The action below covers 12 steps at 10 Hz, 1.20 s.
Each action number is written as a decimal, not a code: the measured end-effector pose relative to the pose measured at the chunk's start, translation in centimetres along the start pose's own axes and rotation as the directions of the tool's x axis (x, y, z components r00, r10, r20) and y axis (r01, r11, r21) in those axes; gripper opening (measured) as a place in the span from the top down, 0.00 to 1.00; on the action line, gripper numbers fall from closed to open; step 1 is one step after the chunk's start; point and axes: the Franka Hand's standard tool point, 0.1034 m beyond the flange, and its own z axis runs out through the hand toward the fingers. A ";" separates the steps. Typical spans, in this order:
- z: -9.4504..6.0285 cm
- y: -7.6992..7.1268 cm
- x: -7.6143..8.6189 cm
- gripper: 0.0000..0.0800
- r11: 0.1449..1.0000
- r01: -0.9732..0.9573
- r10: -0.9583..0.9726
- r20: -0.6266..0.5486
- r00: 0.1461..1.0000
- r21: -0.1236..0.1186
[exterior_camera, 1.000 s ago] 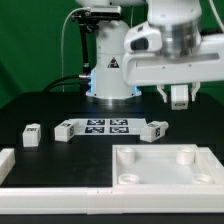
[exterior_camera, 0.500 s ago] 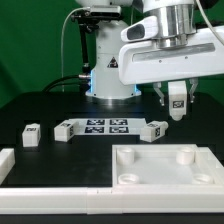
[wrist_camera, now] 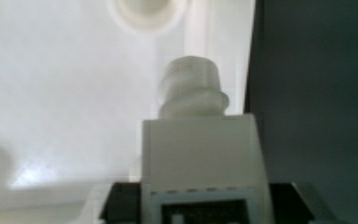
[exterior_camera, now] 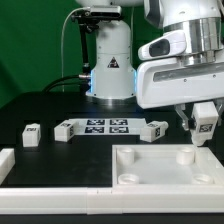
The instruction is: Assemble one leg
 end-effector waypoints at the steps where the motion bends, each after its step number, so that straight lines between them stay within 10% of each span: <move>1: 0.1 0.0 -0.3 0.64 1.000 0.000 0.000 0.008 1.000 -0.001; 4: 0.1 0.0 -0.2 0.64 0.999 0.044 -0.045 -0.204 0.978 -0.009; 8: 1.4 0.7 4.0 0.64 0.987 0.156 -0.160 -0.207 0.965 -0.034; 12: 1.4 1.0 4.1 0.64 0.987 0.152 -0.161 -0.294 0.942 -0.051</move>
Offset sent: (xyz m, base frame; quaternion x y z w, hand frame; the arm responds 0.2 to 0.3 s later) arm -0.0073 -0.0069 -0.0068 -0.0523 0.2421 -0.1103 0.9625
